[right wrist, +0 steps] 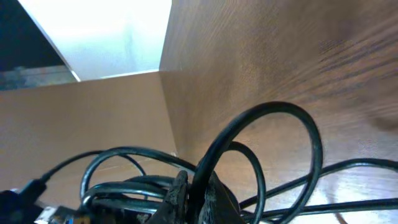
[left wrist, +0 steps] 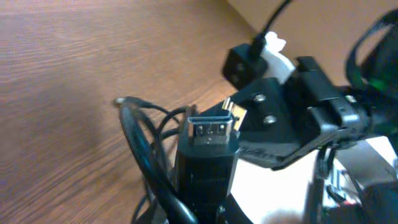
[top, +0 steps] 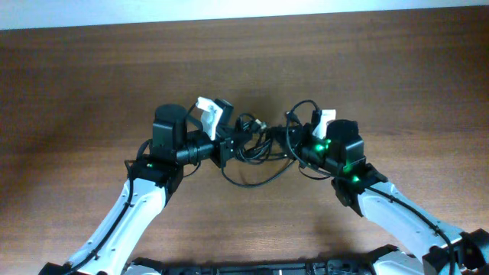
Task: Untangle cables
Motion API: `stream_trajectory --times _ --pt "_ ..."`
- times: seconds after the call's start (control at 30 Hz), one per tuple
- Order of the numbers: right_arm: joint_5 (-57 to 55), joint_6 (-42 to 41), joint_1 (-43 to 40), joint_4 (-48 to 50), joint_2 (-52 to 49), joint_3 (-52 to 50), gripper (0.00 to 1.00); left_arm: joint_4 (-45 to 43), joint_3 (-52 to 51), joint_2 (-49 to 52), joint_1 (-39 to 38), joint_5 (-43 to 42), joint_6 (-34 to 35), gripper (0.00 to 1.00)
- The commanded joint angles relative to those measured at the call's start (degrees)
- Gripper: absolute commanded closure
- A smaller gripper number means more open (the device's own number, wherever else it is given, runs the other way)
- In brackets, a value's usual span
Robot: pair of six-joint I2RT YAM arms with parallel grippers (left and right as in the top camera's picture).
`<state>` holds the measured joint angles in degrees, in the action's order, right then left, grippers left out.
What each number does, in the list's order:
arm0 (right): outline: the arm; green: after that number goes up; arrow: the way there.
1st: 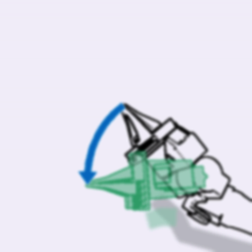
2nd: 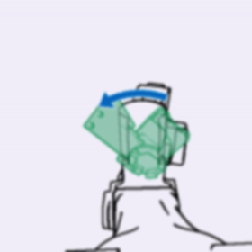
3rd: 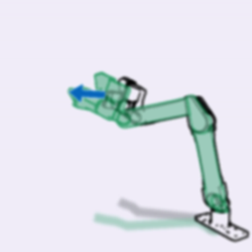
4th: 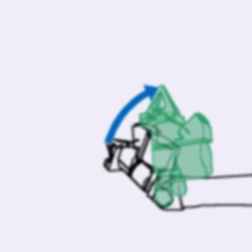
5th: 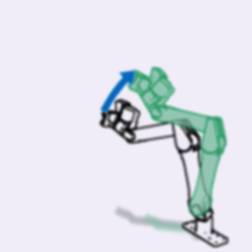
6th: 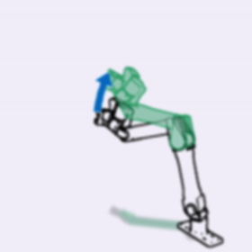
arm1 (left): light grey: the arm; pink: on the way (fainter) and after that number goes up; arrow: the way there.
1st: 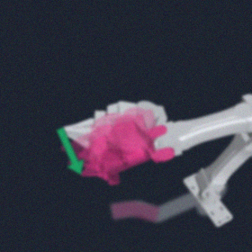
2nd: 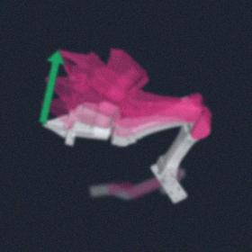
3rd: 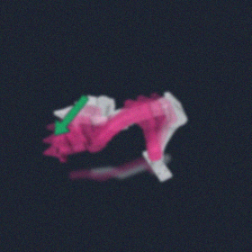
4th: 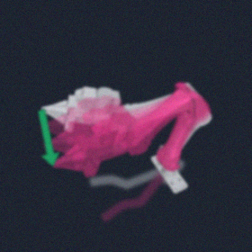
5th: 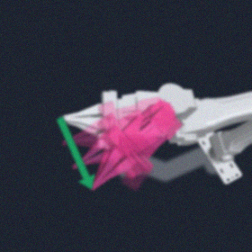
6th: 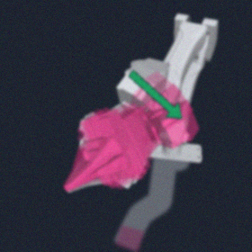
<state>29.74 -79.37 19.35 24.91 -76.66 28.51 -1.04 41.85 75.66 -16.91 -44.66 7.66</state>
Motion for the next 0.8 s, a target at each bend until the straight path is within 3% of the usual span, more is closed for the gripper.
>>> stream_trajectory --times 0.0,0.2,0.33,0.4,0.43,0.47,0.6,0.77 --pt "6.7 2.8 -7.7 2.3 0.4 -0.1 0.96 2.3 0.4 0.2 4.4 4.7 2.2 1.0" --pt "23.9 5.4 -25.2 21.1 0.4 -0.1 0.96 12.3 0.4 0.2 15.5 11.9 7.6 1.0" --pt "29.2 5.4 -30.4 22.1 0.4 -0.1 0.96 11.5 0.4 0.2 17.5 11.0 8.2 1.0" --pt "30.7 5.5 -30.1 19.7 0.4 -0.1 0.88 9.4 0.4 0.2 17.4 9.6 8.2 1.0" --pt "30.8 5.5 -29.7 18.7 0.4 -0.1 0.76 7.9 0.4 0.2 17.4 8.2 8.2 1.0" --pt "30.7 5.4 -29.0 17.6 0.4 -0.1 0.71 6.1 0.4 0.2 17.4 6.1 8.1 1.0" --pt "30.2 6.1 -22.8 17.0 0.4 -0.1 0.66 -1.0 0.4 0.2 16.5 -3.0 2.4 1.0" --pt "24.5 8.0 -12.1 17.0 0.4 -0.1 0.65 -2.4 0.4 0.2 11.8 -4.0 0.0 1.0"
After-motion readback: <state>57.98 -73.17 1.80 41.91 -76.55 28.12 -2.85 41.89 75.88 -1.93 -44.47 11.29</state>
